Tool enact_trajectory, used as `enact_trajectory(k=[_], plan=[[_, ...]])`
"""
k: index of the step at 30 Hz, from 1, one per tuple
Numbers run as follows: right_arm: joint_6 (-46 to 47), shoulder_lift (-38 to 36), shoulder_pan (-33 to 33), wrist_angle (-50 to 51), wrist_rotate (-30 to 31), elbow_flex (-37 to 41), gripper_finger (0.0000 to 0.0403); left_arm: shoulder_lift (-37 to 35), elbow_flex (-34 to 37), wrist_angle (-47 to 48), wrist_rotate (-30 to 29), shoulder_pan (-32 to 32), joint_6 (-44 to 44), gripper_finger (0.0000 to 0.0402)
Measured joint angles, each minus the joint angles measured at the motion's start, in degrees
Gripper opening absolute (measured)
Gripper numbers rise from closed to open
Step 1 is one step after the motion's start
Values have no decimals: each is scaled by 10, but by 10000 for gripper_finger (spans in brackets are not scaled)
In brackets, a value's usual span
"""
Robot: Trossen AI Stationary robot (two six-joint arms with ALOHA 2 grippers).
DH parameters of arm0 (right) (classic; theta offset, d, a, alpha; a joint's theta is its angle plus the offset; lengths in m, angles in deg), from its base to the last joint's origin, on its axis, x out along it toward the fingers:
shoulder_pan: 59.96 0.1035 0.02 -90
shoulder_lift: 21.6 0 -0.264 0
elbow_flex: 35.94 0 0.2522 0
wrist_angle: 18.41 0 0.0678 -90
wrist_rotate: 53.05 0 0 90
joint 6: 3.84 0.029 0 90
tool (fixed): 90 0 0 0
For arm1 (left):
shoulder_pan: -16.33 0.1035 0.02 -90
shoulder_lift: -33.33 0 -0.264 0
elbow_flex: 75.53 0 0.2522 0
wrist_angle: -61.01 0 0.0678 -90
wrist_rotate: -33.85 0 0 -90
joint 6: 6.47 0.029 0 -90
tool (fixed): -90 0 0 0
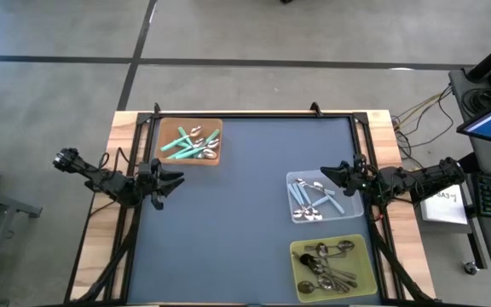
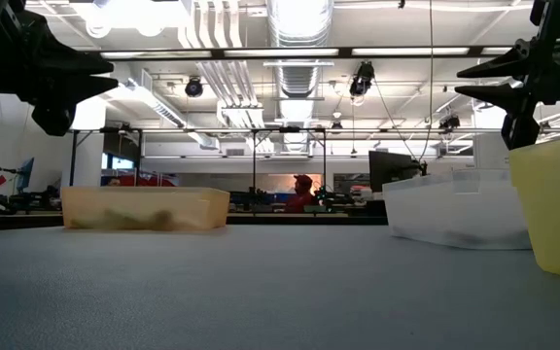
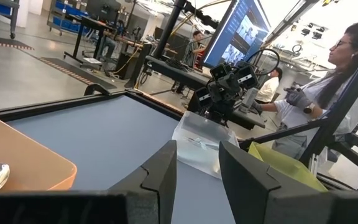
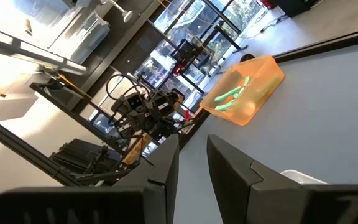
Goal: Sort silverware by color (type)
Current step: Return to Home Position
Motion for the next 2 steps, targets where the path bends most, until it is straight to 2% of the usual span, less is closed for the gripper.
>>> enact_trajectory(k=[2], plan=[[0, 0, 0, 0, 0, 0, 75, 0, 0, 0, 0, 0, 0, 103]])
